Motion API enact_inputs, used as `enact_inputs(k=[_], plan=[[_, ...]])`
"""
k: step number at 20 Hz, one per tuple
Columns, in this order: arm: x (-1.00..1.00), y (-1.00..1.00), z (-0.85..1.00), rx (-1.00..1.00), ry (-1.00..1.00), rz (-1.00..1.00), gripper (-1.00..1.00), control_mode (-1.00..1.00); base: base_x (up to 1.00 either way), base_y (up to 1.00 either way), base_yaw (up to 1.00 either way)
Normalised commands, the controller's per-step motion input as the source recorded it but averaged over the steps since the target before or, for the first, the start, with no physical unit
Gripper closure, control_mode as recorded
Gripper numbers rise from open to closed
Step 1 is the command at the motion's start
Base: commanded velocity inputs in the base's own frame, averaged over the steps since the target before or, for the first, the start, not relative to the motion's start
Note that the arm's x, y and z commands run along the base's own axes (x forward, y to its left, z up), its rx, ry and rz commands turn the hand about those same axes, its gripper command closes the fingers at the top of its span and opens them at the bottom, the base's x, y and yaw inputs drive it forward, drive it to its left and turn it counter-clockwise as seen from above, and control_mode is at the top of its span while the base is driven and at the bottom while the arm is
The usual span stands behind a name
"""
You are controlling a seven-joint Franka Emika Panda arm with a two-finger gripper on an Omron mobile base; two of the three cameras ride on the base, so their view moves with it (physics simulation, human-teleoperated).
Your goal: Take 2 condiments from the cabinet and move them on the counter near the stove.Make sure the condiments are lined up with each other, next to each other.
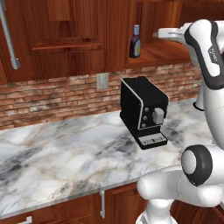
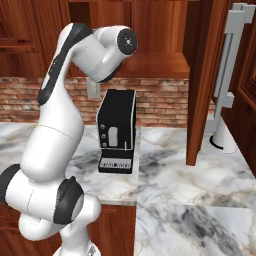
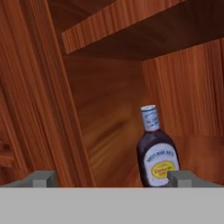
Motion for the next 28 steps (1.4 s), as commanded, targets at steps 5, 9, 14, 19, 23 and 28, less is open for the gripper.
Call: enact_inputs(k=[5,9,14,19,23,28], plan=[[0.47,0.0,0.0,0.01,0.0,0.14,-1.0,-1.0,0.0,0.0,0.0],[0.46,0.0,0.0,0.01,0.0,0.13,-1.0,-1.0,0.0,0.0,0.0],[0.35,0.0,0.0,0.0,0.0,0.1,-1.0,-1.0,0.0,0.0,0.0],[0.31,0.0,0.0,0.0,0.0,0.08,-1.0,-1.0,0.0,0.0,0.0],[0.18,0.0,0.0,0.0,0.0,0.05,-1.0,-1.0,0.0,0.0,0.0],[0.19,0.0,0.0,0.0,0.0,0.0,-1.0,-1.0,0.0,0.0,0.0]])
